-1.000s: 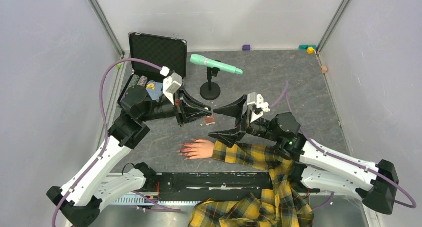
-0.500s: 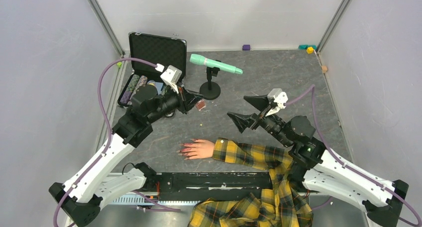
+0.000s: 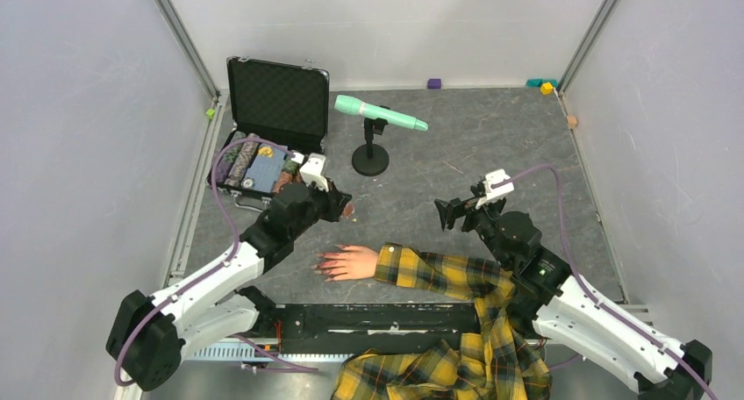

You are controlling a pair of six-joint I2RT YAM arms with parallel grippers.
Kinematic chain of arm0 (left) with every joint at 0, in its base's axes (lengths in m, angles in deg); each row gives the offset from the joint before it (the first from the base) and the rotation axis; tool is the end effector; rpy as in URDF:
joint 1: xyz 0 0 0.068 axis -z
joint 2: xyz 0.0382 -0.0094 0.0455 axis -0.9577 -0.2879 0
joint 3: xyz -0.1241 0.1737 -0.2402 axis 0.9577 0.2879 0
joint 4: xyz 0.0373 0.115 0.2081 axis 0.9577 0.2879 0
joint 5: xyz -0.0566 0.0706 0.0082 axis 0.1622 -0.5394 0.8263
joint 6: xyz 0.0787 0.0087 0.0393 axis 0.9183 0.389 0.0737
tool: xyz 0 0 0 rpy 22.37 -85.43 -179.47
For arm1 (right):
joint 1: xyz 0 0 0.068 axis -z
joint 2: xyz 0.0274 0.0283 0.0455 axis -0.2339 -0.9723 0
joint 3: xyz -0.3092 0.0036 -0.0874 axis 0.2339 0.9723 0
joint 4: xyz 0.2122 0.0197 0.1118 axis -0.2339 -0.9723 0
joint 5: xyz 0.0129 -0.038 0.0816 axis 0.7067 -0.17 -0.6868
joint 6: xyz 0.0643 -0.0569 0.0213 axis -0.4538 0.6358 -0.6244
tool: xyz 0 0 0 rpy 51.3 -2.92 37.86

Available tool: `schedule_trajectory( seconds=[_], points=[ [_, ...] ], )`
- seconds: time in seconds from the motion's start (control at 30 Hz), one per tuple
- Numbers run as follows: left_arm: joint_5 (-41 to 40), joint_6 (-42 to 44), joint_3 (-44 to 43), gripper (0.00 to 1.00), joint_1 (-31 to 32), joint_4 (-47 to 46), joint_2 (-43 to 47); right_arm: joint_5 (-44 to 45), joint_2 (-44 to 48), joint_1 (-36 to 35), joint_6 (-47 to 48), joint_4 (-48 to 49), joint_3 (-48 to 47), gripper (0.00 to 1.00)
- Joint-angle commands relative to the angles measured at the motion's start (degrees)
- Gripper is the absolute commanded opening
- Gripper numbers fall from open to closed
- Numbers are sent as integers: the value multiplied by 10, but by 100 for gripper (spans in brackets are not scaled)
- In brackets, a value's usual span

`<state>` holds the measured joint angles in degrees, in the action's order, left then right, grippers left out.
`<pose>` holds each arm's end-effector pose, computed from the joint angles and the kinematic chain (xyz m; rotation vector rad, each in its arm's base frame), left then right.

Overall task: Paint the nails
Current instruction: Place the nail polish bottle at the center of the board.

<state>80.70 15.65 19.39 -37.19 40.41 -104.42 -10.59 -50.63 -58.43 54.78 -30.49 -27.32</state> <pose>0.1715 -0.1220 0.2874 0.2481 1.9288 -0.6330 0.1165 0.0777 0.2955 -0.2453 1.6886 0.4254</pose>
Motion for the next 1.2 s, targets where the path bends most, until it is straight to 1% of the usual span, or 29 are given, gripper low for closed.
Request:
schedule_trajectory(
  seconds=[0.0, 0.13, 0.27, 0.43, 0.6, 0.77, 0.87, 0.93, 1.0, 1.17],
  points=[
    [-55, 15, 35, 2, -1, -155, -18, 29, 36, 11, -13, 7, 19, 98],
    [-92, 14, 56, 2, -1, -181, -65, 45, 55, 14, -25, 7, 40, 98],
    [-110, 8, 80, 2, -1, -232, -105, 56, 64, 19, -32, 6, 59, 98],
    [-135, 8, 84, 3, -1, -253, -150, 60, 74, 25, -39, 0, 71, 98],
    [-133, 7, 93, 4, -1, -282, -188, 59, 87, 29, -41, 0, 77, 98],
    [-134, 11, 98, 9, -1, -290, -200, 59, 90, 31, -43, -3, 81, 98],
    [-133, 14, 100, 15, -1, -289, -199, 60, 91, 32, -45, -3, 83, 98],
    [-132, 15, 101, 21, -1, -291, -199, 61, 91, 32, -45, -3, 84, 98],
    [-132, 15, 102, 32, -1, -290, -200, 61, 91, 32, -44, -3, 85, 98],
    [-133, 16, 104, 41, -1, -291, -199, 63, 99, 32, -41, -7, 84, 98]
  ],
)
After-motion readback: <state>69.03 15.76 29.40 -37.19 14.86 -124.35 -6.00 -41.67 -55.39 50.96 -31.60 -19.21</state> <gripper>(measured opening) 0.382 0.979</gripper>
